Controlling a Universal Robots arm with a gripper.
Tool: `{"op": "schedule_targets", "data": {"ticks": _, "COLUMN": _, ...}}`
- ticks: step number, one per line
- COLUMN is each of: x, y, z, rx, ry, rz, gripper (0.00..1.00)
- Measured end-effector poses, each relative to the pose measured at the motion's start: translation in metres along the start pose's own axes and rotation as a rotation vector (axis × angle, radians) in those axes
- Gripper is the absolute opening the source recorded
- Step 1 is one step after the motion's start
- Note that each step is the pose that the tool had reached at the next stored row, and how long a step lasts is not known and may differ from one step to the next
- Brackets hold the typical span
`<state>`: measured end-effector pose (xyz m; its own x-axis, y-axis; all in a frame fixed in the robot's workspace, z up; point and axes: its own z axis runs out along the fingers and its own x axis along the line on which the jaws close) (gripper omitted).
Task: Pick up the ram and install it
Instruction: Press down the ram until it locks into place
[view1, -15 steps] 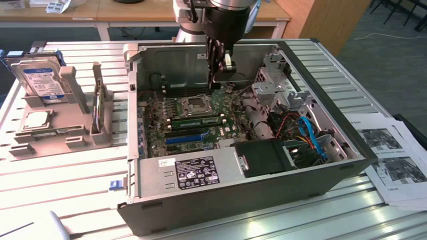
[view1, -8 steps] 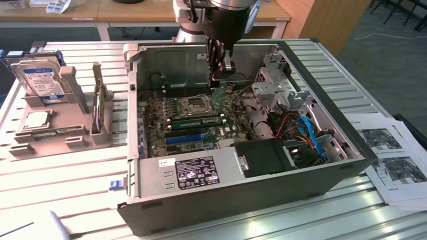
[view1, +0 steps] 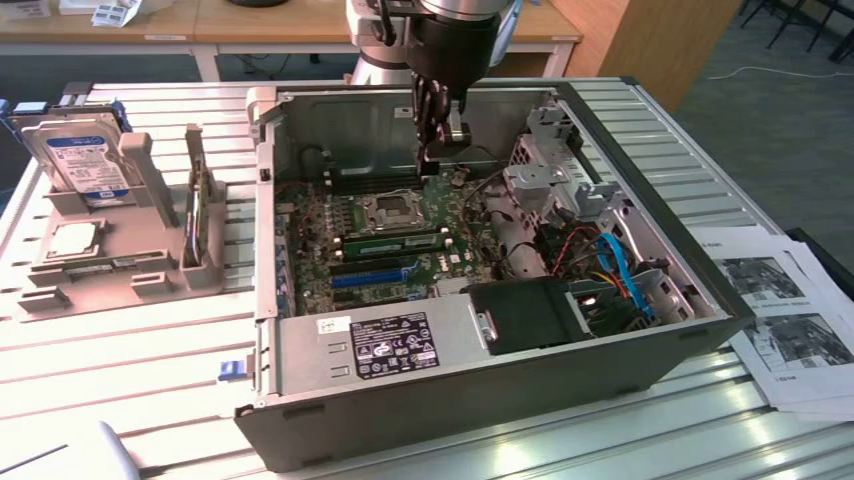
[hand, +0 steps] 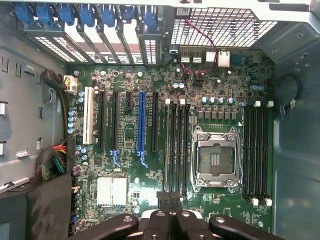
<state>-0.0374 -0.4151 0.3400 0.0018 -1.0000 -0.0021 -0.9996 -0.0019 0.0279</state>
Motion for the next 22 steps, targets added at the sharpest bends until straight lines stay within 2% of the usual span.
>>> {"op": "schedule_targets", "data": {"ticks": 3, "x": 0.000, "y": -0.0019, "z": -0.0001, "rx": -0.0001, "ry": 0.0001, "rz": 0.000, "gripper": 0.10}}
{"op": "schedule_targets", "data": {"ticks": 4, "x": 0.000, "y": -0.0165, "z": -0.0005, "rx": 0.0000, "ry": 0.0000, "rz": 0.000, "gripper": 0.10}}
{"op": "schedule_targets", "data": {"ticks": 10, "x": 0.000, "y": -0.0270, "z": -0.0008, "rx": -0.0007, "ry": 0.0001, "rz": 0.000, "gripper": 0.10}}
{"op": "schedule_targets", "data": {"ticks": 15, "x": 0.000, "y": -0.0332, "z": -0.0009, "rx": -0.0008, "ry": 0.0001, "rz": 0.000, "gripper": 0.10}}
{"op": "schedule_targets", "data": {"ticks": 22, "x": 0.000, "y": -0.0335, "z": -0.0005, "rx": -0.0007, "ry": -0.0001, "rz": 0.000, "gripper": 0.10}}
